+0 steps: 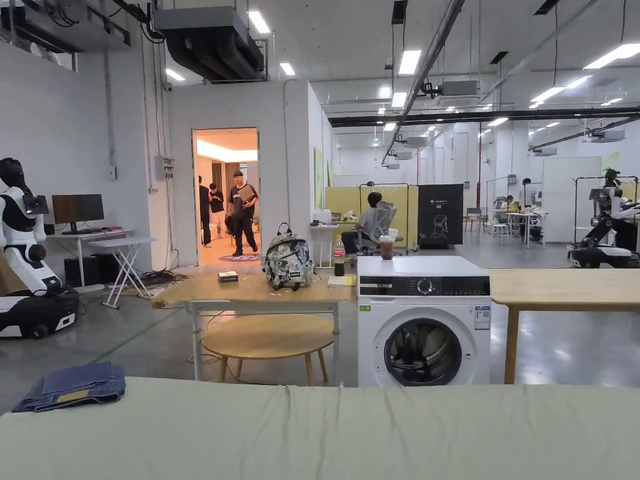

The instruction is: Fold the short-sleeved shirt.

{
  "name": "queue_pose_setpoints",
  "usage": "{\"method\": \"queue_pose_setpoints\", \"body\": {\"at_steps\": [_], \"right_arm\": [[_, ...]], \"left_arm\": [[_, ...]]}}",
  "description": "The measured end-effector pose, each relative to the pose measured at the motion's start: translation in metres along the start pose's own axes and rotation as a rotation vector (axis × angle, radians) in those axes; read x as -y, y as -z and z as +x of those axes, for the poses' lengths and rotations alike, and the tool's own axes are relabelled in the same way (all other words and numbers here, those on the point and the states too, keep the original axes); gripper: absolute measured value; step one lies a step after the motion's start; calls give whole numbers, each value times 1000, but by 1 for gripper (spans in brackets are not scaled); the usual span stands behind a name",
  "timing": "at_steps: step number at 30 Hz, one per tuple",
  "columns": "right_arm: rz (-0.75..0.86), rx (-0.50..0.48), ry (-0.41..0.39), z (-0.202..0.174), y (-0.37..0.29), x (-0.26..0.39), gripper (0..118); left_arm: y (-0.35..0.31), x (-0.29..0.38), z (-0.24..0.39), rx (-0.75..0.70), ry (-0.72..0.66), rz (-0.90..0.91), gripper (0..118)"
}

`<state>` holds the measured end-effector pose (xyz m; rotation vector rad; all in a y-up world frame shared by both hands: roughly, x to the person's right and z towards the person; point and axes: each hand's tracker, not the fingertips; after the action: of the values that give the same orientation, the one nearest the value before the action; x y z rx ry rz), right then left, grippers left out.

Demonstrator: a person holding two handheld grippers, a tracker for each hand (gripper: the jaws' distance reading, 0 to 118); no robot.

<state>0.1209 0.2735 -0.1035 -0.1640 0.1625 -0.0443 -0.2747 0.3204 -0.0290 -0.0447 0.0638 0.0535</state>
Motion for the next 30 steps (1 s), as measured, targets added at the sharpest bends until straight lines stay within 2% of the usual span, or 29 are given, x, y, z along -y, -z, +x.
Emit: {"method": "queue_pose_setpoints", "body": {"at_steps": [6,11,12,13,14,15,16,17,18,19,30], "right_arm": [[0,-5,-3,-1,-1,-1,0],[-17,39,-17,-3,2,0,0],[-17,36,-14,-2,2,0,10],[-17,35,-11,-2,2,0,29],[-16,38,-11,-2,1,-1,55],[-14,35,-10,-1,1,-1,87],[-14,22,-4,0,2,-1,105],[-16,23,-3,0,3,-2,114],[-13,28,-5,-1,2,-2,118],[7,37,-13,-2,1,-2,118],[76,35,-14,-1,-6,-7,118]], "left_arm": [[1,-2,3,4,8,1,0],[1,1,4,11,18,-8,0],[1,0,4,6,24,-7,0],[1,0,6,-7,37,-1,1],[0,1,7,-13,48,8,11],[-1,0,7,-8,53,12,32],[-1,0,7,6,55,15,56],[0,-1,8,11,52,14,81],[0,-1,10,8,50,17,101],[0,-1,10,6,47,25,103],[2,0,11,9,20,26,103]]}}
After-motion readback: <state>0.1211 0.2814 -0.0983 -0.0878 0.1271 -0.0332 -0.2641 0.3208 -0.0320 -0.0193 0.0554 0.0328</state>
